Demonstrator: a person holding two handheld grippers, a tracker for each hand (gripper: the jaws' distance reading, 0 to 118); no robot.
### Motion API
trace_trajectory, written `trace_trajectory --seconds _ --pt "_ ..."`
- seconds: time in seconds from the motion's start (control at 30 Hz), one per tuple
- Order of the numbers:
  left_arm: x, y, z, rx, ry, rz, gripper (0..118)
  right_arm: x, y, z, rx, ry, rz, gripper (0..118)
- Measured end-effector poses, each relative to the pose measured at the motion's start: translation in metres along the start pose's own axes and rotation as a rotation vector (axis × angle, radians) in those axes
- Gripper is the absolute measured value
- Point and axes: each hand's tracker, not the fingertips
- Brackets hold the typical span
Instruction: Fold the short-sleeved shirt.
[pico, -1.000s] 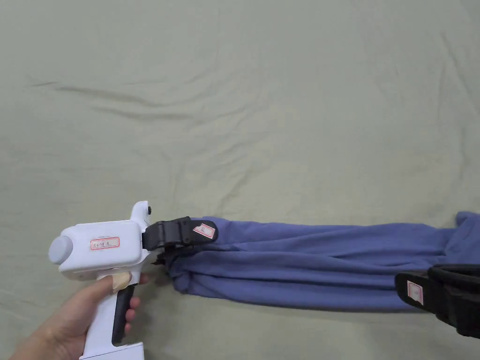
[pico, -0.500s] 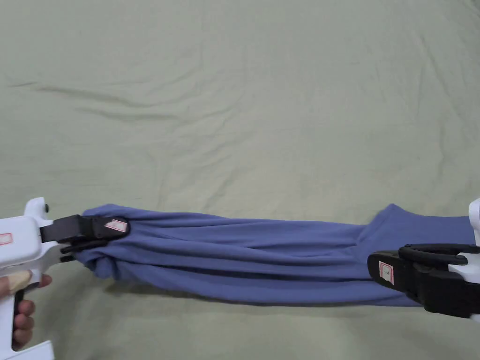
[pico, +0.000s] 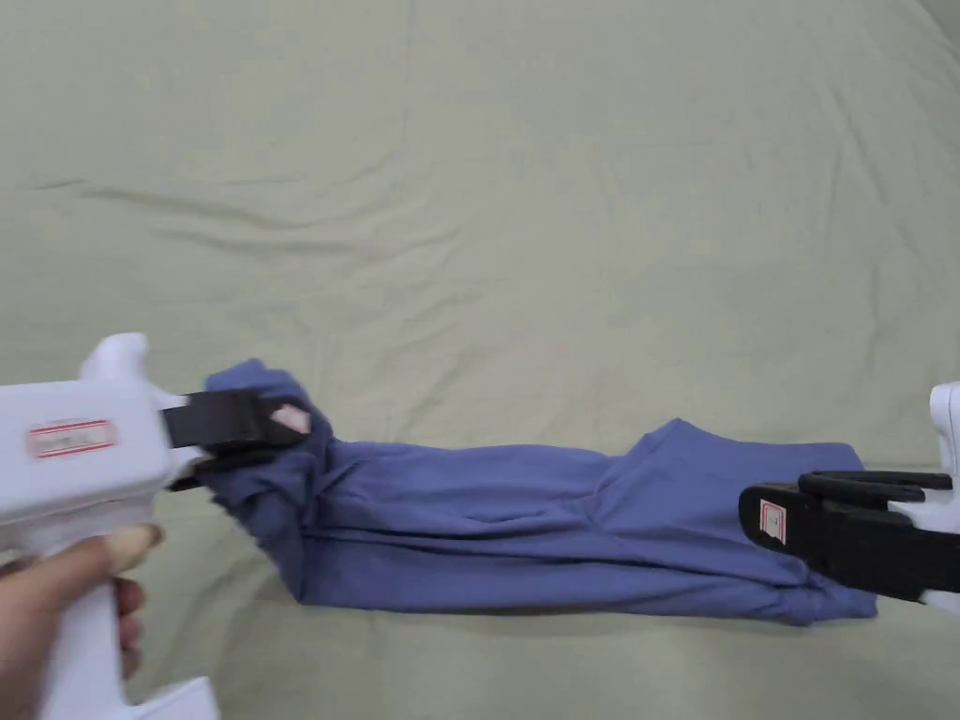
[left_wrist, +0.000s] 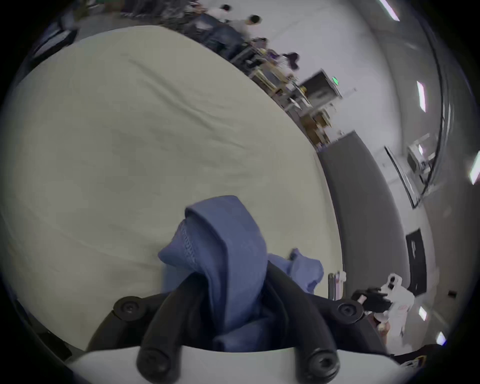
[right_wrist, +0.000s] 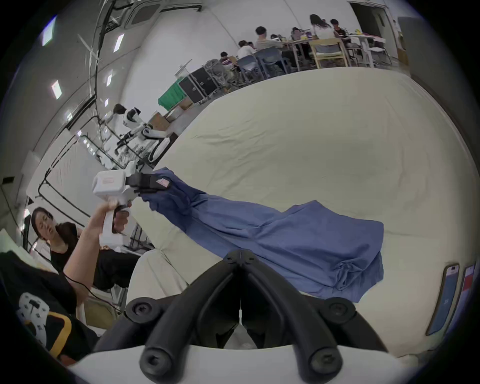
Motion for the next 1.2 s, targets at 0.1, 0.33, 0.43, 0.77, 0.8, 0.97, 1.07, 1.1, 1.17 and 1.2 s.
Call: trace_trajectory --seconds 0.1,0.33,0.43,0.77,0.8,0.97,1.07,1.1,1.17,1.2 --pt "0.041 -0.03 -0.058 -0.056 0.03 -0.021 10 0.009 -0.002 0.005 0.004 -0.033 -0.023 2" --pt "0.056 -0.089 -0.174 -0.217 0.2 -0.135 13 0.024 -0.013 0.021 -0.001 -0.087 -0.043 2" --pt "0.043 -0.082 -0.149 -0.133 -0.065 -0.011 74 0.028 -0.016 0.02 -0.007 -0.096 -0.046 2" --pt "0.038 -0.073 -0.065 0.033 0.409 -0.265 0 0.03 -0.02 0.014 0.002 -0.046 -0.053 2" --pt "0.033 -0.075 -0.076 -0.027 0.317 -0.264 0 0.029 -0.019 0.015 0.007 -0.046 -0.045 2" --pt "0.074 -0.122 -0.137 -0.13 0.173 -0.385 0 0.024 -0.018 0.021 0.017 -0.084 -0.025 2" --pt "0.1 -0.143 -0.174 -0.161 0.201 -0.377 0 0.022 -0.022 0.03 0.016 -0.096 -0.021 2" --pt "0.109 -0.145 -0.175 -0.121 0.24 -0.41 0 0.021 -0.024 0.034 0.017 -0.097 -0.017 2" --pt "0.129 -0.145 -0.179 -0.121 0.193 -0.451 0 0.018 -0.026 0.041 0.019 -0.107 -0.007 2" --pt "0.134 -0.144 -0.181 -0.133 0.132 -0.426 0 0.018 -0.027 0.045 0.022 -0.113 -0.002 2"
